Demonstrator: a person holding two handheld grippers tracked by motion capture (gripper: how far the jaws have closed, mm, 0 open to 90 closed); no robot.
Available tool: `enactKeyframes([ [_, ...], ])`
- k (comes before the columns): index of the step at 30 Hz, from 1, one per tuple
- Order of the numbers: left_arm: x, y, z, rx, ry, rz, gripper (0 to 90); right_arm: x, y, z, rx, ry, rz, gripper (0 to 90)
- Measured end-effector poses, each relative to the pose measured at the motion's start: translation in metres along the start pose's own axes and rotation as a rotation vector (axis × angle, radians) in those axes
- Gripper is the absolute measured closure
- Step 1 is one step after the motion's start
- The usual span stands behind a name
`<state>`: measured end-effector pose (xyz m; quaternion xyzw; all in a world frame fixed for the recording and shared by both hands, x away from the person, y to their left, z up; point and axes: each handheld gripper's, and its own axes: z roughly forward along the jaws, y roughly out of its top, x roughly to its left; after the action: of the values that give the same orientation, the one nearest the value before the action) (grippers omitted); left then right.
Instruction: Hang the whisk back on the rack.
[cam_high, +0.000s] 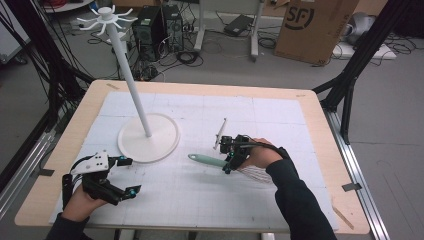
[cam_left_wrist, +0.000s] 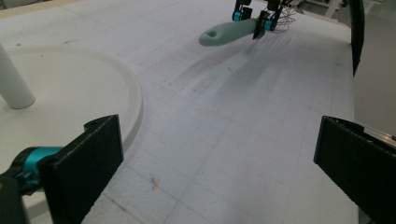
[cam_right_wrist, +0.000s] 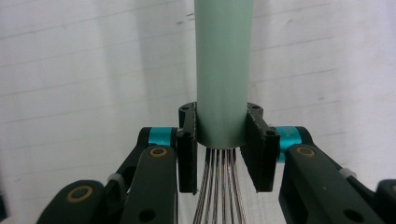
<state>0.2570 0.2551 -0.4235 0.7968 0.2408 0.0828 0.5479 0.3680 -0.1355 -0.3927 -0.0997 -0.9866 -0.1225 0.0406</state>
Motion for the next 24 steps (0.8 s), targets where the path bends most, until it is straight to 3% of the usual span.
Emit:
enactKeyframes([
  [7, -0.001, 0.001, -0.002, -0.004, 0.008, -0.002, 2.0, -0.001, -0.003, -0.003, -0.025, 0.028, 0.005, 69.4],
  [12, 0.0, 0.0, -0.003, -0.007, 0.014, -0.006, 2.0, -0.001, -0.007, -0.007, -0.084, 0.056, 0.013, 69.4],
  [17, 0.0, 0.0, -0.005, -0.007, 0.024, -0.008, 2.0, -0.001, -0.012, -0.011, -0.11, 0.083, 0.036, 69.4],
  [24, 0.0, 0.0, -0.005, -0.007, 0.027, -0.006, 2.0, 0.0, -0.016, -0.017, -0.144, 0.087, 0.022, 69.4],
])
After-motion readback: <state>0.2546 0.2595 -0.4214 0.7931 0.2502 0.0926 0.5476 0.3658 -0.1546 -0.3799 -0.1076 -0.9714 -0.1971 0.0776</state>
